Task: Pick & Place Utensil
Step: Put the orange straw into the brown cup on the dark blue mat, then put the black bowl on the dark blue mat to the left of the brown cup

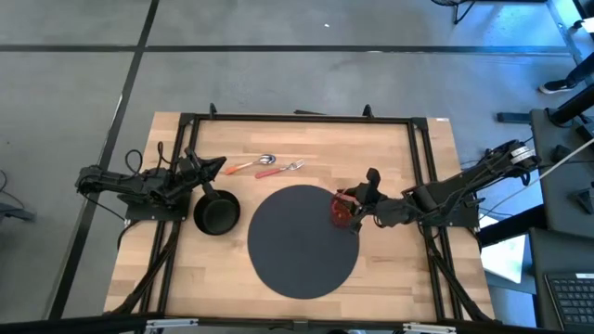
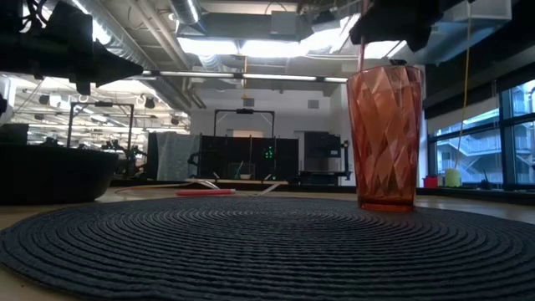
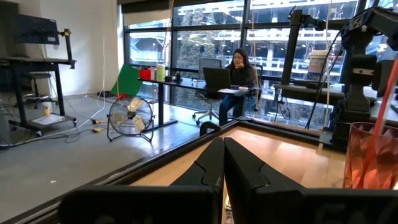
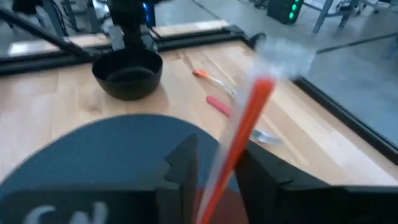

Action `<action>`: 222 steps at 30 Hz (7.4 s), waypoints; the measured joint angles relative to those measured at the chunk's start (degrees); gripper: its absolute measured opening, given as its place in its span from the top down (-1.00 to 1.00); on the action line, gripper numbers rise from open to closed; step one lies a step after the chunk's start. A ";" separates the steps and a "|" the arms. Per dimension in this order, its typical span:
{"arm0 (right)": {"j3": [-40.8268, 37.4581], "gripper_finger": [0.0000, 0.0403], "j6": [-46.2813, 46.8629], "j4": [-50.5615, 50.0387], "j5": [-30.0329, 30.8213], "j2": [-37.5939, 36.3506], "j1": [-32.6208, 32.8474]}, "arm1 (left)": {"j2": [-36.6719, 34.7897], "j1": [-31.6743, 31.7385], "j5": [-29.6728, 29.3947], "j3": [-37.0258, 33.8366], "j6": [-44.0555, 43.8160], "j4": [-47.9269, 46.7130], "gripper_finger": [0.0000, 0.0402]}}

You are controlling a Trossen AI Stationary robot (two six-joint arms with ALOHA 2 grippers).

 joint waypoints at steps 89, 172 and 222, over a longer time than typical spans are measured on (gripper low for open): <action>-45.16 0.97 -29.88 24.27 -28.01 -66.46 -13.62 | 1.64 -0.16 7.41 7.52 -4.89 -4.94 0.98; -45.11 0.92 -32.03 24.96 -27.97 -66.37 -13.59 | 86.99 -28.99 28.80 57.35 -56.43 -75.87 -0.20; -45.11 0.92 -32.05 24.71 -27.95 -66.40 -13.60 | 84.96 -22.43 30.60 50.10 -44.75 -57.24 0.98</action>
